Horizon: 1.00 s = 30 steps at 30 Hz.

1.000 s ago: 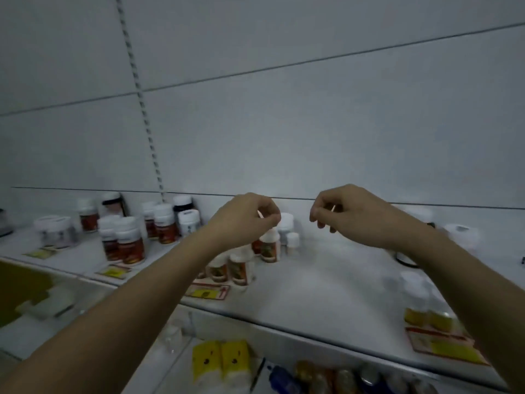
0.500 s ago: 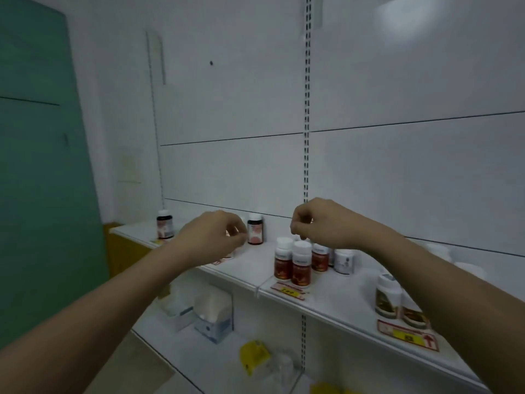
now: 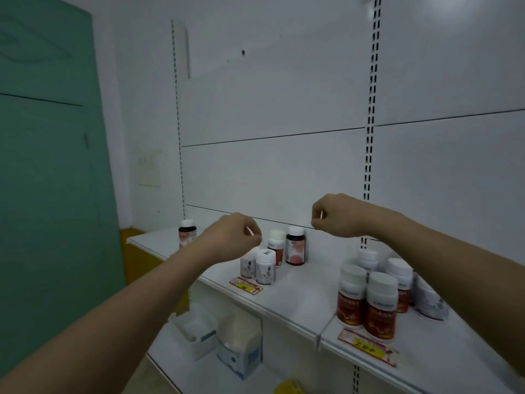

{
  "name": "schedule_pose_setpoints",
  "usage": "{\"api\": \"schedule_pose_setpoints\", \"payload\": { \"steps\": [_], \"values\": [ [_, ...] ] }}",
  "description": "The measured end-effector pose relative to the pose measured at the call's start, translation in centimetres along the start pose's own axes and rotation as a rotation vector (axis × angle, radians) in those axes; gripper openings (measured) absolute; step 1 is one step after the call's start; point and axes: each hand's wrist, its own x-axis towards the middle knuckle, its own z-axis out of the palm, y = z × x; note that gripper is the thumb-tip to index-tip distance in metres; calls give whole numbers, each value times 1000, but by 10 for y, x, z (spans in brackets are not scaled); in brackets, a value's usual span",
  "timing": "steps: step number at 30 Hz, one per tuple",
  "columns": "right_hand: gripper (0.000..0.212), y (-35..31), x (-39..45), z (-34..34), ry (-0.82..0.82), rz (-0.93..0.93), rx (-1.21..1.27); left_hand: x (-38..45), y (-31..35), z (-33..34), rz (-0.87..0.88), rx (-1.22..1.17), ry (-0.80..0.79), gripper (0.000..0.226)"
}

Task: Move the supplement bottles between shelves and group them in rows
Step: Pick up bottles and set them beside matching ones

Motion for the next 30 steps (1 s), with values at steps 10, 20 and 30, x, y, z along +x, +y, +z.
{"api": "schedule_pose_setpoints", "payload": {
  "steps": [10,20,30],
  "values": [
    [22,35,161,21,-97,132,46,158,-66,9,51,-77,-13,6],
    [50,62,235,84,-375,302,-26,259,-113,84,296,-116,-425,42],
    [52,64,257,126,-430,446,62,321,-130,126,655,-261,-789,44]
  ]
}}
